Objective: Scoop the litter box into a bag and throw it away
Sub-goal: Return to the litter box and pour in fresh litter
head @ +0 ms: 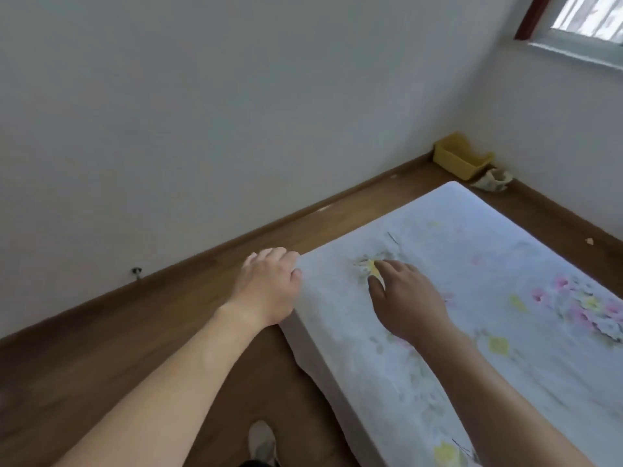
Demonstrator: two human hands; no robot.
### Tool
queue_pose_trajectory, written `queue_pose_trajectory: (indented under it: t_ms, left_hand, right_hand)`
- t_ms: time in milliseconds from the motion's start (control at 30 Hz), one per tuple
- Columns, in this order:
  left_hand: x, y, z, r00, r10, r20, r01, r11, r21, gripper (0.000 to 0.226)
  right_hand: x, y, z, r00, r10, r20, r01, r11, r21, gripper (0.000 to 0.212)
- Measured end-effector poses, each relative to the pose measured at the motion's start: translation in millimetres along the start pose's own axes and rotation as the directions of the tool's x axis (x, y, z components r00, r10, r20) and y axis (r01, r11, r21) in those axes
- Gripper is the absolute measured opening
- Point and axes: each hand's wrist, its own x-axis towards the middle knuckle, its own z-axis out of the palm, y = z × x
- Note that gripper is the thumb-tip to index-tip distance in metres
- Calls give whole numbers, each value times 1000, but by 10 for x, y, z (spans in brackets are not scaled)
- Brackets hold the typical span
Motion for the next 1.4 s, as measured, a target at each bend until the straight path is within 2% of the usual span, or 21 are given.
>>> queue_pose_trajectory:
  t_ms: [167, 400, 700, 967, 1167, 1400]
  left_hand:
    - [313, -810, -116, 998, -35, -44, 35, 999, -5, 45]
    - [919, -1734, -331, 999, -22, -41, 22, 1000, 7, 42]
    - [1964, -2405, -419, 1000, -19, -14, 19, 1000, 11, 41]
    - [3191, -2778, -619, 1000, -22, 19, 21, 998, 56, 40]
    - [4047, -3001, -756, 999, 11, 40, -12, 1000, 27, 45]
    - [5026, -3401, -636, 995, 80, 56, -79, 997, -22, 45]
  right_hand:
    - [699, -713, 238, 999, -51, 3, 51, 999, 16, 37]
    - [1547, -1487, 456, 996, -86, 10, 85, 995, 45, 34]
    - [2829, -1841, 744, 994, -109, -14, 110, 993, 35, 27]
    - [4164, -1887, 833, 991, -136, 16, 137, 991, -7, 31]
    - [4954, -1833, 734, 997, -72, 1, 72, 996, -42, 31]
    - [5629, -1816, 791, 987, 135, -84, -136, 991, -7, 29]
